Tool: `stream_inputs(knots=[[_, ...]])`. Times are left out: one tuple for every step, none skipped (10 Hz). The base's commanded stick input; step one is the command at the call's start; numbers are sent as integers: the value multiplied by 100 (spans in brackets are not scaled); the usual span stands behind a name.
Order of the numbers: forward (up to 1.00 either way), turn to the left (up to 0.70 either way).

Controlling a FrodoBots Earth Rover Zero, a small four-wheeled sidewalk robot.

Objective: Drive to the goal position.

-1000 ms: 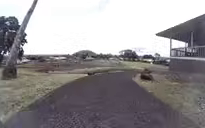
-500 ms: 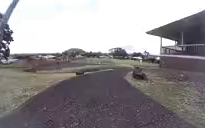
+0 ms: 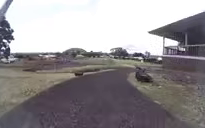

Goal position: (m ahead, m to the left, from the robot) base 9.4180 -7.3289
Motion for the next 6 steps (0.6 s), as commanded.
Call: stream_inputs(knots=[[68,1],[67,1],[67,1],[66,0],[65,-4],[65,-17]])
